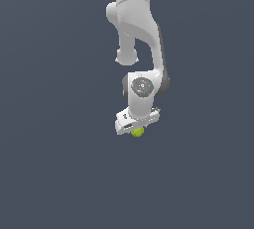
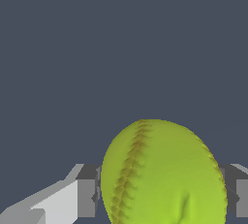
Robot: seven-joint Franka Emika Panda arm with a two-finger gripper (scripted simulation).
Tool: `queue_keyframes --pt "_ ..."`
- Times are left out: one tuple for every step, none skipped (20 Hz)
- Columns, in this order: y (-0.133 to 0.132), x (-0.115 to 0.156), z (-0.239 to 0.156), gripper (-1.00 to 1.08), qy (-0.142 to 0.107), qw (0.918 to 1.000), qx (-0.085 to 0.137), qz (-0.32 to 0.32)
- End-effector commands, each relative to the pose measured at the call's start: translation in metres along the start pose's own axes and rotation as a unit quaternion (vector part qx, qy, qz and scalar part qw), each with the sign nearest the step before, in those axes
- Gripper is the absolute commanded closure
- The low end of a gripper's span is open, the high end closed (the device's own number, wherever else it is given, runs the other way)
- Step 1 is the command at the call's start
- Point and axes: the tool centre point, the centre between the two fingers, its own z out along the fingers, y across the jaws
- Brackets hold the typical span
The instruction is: Pick up the object and move it to a goal position.
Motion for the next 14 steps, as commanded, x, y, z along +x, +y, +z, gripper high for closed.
queue_keyframes --pt "0.000 -0.001 0.000 1.08 0.000 1.0000 0.000 0.000" --pt "0.000 -0.001 0.000 1.08 0.000 1.0000 0.000 0.000" --pt "0.001 -0.003 -0.001 1.08 0.000 1.0000 0.000 0.000" --pt "0.001 -0.004 -0.001 1.08 0.000 1.0000 0.000 0.000" --pt "0.001 -0.006 -0.001 1.08 0.000 1.0000 0.000 0.000" --pt "0.002 -0.008 -0.002 1.08 0.000 1.0000 0.000 0.000" --pt "0.002 -0.011 -0.002 1.08 0.000 1.0000 0.000 0.000" --pt "0.003 -0.014 -0.003 1.08 0.000 1.0000 0.000 0.000" --pt "0.003 -0.018 -0.004 1.08 0.000 1.0000 0.000 0.000" --pt "0.004 -0.021 -0.004 1.08 0.000 1.0000 0.000 0.000" --pt "0.005 -0.026 -0.005 1.08 0.000 1.0000 0.000 0.000" --pt "0.006 -0.030 -0.006 1.08 0.000 1.0000 0.000 0.000" --pt "0.007 -0.035 -0.007 1.08 0.000 1.0000 0.000 0.000" --pt "0.008 -0.041 -0.008 1.08 0.000 1.0000 0.000 0.000"
